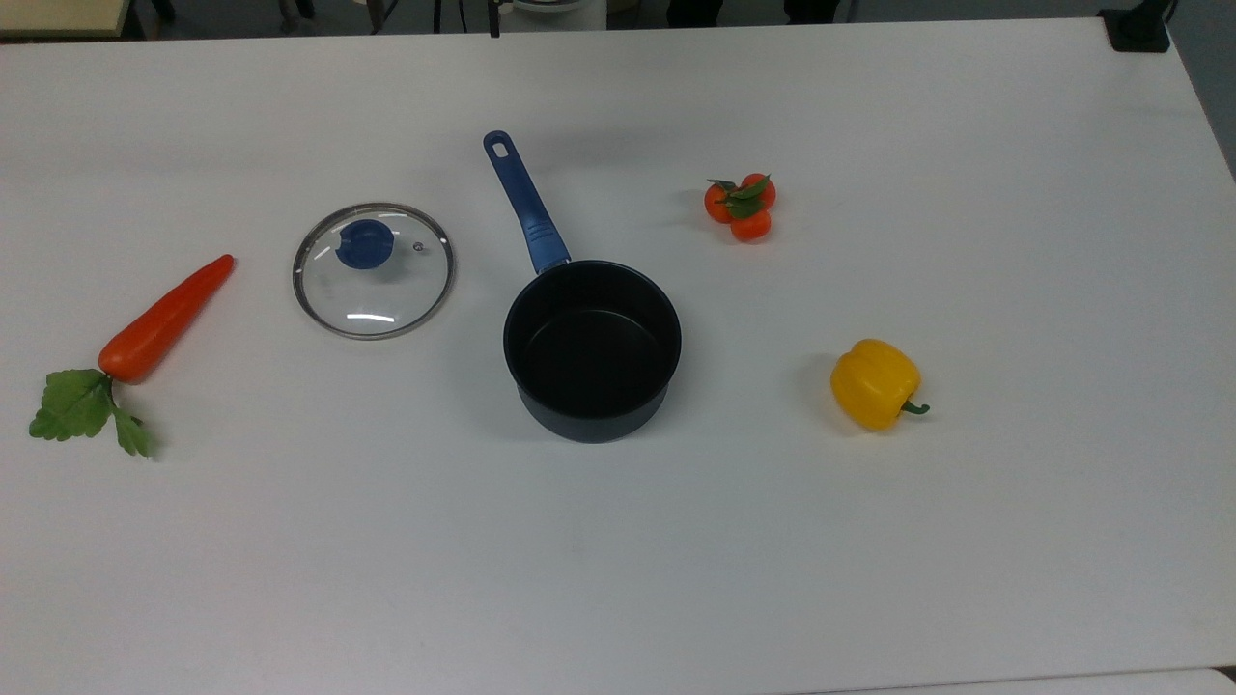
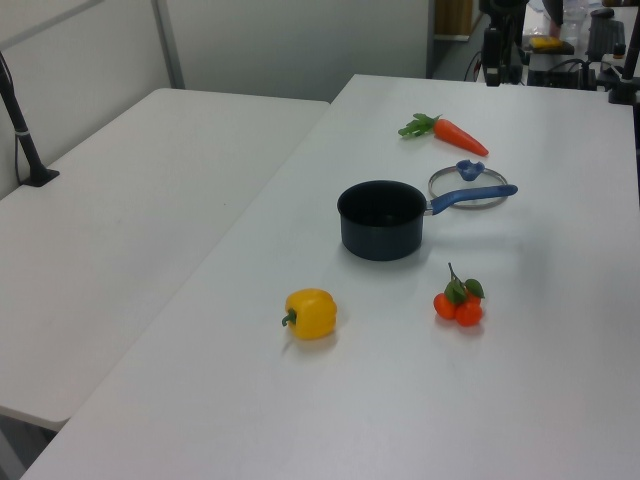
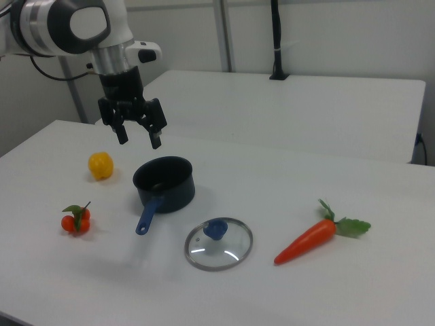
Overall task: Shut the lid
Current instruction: 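Move the gripper over the glass lid's blue knob and descend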
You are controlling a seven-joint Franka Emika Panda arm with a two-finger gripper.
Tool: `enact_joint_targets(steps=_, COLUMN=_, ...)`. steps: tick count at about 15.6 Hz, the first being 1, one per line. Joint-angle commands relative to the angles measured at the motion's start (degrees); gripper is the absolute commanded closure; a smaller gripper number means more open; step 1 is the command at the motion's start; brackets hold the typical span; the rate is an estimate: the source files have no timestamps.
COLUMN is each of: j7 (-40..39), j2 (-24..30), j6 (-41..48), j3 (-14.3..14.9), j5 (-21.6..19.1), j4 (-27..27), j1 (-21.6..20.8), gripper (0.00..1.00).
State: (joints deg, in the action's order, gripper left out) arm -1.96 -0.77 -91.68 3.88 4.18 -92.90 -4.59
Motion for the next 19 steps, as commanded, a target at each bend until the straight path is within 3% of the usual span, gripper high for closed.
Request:
enact_joint_targets(steps=1, j7=1.08, j2=0.51, j6=-0.33, j3=0.52, j5=1.09, j4=-0.88, j1=-0.51, gripper=0.00)
enact_joint_targets(steps=7, j7=0.29, j2=-0.20, j6=-1.48, j3=0.43, j5=1.18, j4=-0.88, j1=0.02, gripper=0.00)
enact_joint_targets(steps=13, j7=-6.12, j2=-2.39, j6=-4.28, j3=0.43, j5=1.00, j4=-0.97, j1=5.90, gripper=0.00)
enact_joint_targets(steps=19, j7=-8.23, j2=-5.55, j6=-13.95, j3=0.43, j5=0.57, j4=-6.85, j1=10.13, gripper=0.00)
